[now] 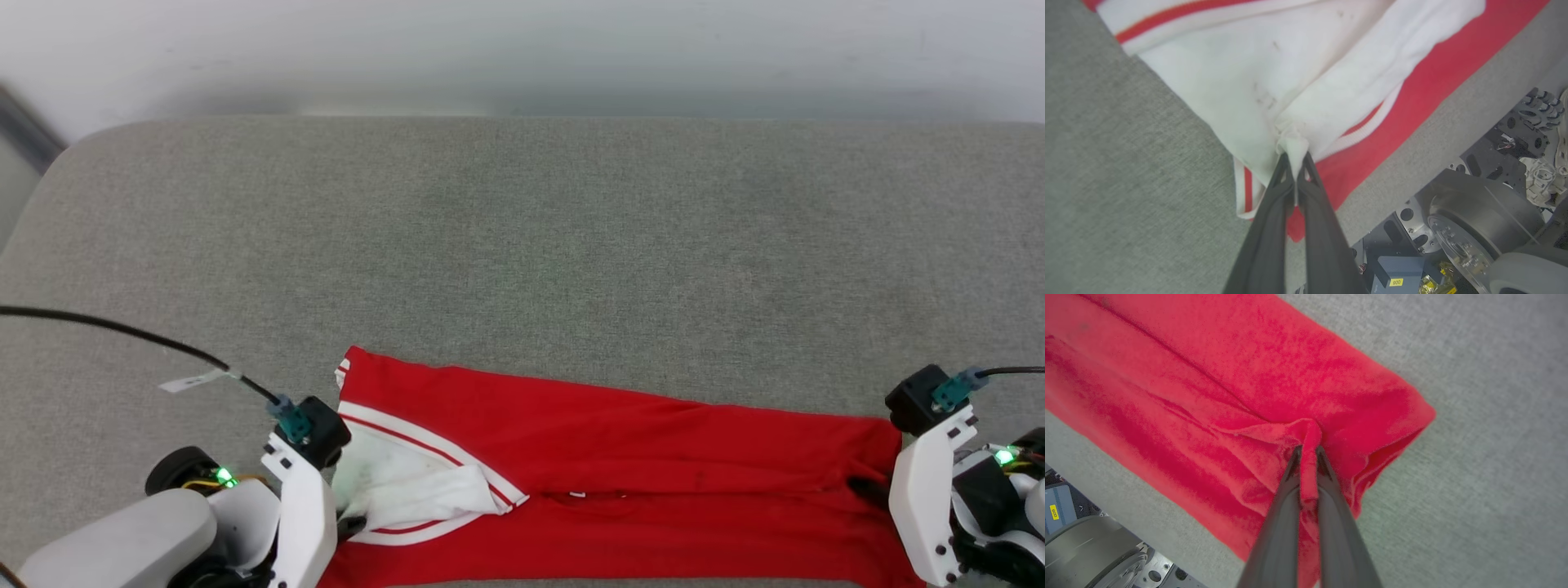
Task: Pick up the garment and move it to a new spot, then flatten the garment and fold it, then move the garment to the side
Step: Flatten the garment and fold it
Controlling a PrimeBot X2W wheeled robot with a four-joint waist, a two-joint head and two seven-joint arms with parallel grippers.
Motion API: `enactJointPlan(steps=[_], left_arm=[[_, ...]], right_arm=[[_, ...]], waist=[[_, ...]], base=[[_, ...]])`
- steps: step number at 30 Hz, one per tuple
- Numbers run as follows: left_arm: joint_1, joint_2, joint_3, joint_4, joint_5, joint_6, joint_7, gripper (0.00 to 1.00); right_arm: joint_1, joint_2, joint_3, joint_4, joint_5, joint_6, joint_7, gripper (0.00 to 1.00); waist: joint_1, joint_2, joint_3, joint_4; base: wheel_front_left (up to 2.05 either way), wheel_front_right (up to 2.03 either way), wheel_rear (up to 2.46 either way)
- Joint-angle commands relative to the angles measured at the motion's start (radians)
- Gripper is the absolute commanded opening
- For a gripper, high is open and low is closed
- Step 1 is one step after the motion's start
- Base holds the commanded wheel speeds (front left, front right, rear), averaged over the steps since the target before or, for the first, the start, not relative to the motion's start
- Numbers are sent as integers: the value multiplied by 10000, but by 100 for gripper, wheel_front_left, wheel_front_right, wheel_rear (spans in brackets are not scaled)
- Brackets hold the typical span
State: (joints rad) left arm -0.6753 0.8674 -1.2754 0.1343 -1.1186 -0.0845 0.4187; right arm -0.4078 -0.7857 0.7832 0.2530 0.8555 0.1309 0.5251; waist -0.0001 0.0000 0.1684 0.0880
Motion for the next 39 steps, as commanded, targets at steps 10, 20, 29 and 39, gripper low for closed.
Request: enactJointPlan(steps=[10, 20, 29, 39], left_arm=[[461, 1128, 1055, -1189, 948, 1347, -2816, 100], [1936, 768, 2936, -1739, 1780, 5094, -6771, 100], [4260, -1254, 6344, -2312, 4476, 6937, -6854, 100], [6666, -3763, 9383, -2548, 7444, 6442, -6846, 100]], right_arm=[[620, -286, -1668, -1009, 294, -4, -1592, 100], [2270, 137, -4589, -777, 479, -4, -2487, 100], [3479, 1154, -5876, -403, 792, -4, -1824, 100], [4102, 2556, -6263, 9, 1526, -4, -439, 100]], waist=[[1, 0, -529, -69], [1, 0, -521, 81], [1, 0, -288, 352], [1, 0, -172, 543]], base=[[0, 0, 0], [0, 0, 0], [0, 0, 0], [0, 0, 0]])
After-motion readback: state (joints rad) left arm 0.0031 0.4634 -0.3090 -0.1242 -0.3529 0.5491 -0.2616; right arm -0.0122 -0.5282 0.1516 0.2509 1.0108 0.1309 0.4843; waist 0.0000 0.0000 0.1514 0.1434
